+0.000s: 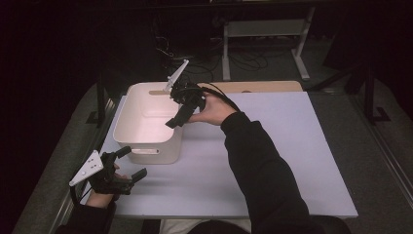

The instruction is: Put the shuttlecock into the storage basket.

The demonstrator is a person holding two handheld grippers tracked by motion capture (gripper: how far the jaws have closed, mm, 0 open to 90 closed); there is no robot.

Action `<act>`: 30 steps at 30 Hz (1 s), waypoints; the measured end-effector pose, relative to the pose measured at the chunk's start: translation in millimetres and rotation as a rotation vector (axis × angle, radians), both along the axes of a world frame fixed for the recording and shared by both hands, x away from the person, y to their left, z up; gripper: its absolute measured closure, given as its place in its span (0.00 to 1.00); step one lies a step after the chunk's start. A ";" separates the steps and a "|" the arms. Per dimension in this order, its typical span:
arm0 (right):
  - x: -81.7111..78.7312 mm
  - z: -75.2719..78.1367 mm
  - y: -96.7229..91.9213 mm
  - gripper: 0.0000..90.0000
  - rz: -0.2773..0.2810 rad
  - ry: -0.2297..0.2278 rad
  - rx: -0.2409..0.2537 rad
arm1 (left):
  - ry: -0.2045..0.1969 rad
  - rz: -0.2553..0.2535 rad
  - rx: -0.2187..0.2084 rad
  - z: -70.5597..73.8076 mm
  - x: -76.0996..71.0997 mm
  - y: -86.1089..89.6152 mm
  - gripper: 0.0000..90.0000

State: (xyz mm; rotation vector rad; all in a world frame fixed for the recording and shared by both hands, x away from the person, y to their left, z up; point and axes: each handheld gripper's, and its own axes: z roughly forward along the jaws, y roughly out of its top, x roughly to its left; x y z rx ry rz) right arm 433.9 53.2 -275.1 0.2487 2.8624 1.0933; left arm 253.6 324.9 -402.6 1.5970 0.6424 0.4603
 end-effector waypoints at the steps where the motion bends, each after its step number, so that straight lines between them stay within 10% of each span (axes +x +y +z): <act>1: -0.1 0.2 -1.8 0.01 -0.002 0.000 0.000 | -0.001 0.000 0.000 0.0 0.0 0.1 0.00; 30: -3.7 -13.0 -73.0 0.00 -0.110 0.021 0.080 | 0.000 0.008 0.000 0.1 -0.2 -0.3 0.00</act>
